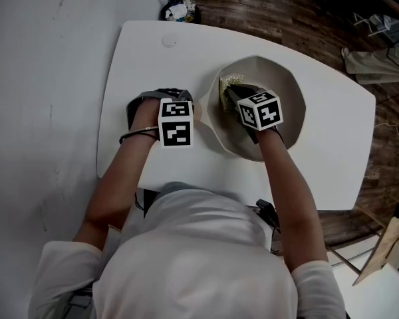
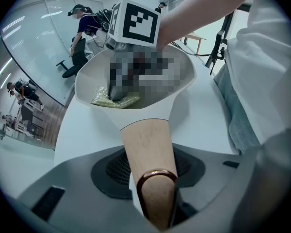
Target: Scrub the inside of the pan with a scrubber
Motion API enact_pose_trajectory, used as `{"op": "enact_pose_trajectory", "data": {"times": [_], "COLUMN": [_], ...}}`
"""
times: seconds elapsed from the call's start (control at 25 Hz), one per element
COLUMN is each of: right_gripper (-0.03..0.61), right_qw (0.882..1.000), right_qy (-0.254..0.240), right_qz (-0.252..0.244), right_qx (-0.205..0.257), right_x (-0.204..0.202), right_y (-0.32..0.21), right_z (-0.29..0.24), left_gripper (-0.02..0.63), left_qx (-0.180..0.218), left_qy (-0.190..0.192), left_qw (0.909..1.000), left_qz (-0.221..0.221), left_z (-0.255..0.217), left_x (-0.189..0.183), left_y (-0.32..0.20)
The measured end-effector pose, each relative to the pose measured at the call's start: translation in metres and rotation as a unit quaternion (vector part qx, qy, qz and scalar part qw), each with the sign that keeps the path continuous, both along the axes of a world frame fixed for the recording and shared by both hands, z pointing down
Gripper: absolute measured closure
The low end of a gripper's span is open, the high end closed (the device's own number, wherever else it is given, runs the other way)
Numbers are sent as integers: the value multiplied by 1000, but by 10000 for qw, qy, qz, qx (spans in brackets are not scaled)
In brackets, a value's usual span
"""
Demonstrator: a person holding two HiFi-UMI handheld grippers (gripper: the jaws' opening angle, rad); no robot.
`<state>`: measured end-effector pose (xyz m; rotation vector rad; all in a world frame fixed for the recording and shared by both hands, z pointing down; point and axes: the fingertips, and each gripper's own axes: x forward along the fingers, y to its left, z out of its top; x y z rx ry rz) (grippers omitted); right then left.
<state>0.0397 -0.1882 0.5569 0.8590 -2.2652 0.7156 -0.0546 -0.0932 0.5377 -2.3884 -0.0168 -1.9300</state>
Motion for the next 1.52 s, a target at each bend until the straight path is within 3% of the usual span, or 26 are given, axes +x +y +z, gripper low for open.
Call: {"op": "enact_pose_trajectory", "data": {"times": [0.28,0.56,1.08,1.52], "right_gripper": [552,552,552,552], "right_qw": [9897,9779,9597,9176], "right_qy": [-1240,-1587,-780,590], "right_qz": [58,-249,-1433,-2329], "right_qx": [-712,-1337,-2287,-3168], "right_x": [-21,-28,-11,38], "right_y": [30,60,117,169], "right_z": [-9,-13,-6,6], "left_gripper": [426,428,430,439], "left_qx": [52,21,19,-191], "left_qy": [-125,-176,-134,0], "left_qw": [9999,9998,9992,9991], "left_qz": [8,-55,-380,-390], "left_z": [1,1,2,3], "left_x": [-1,-1,2,4], "left_y": [0,-1,-3,1]}}
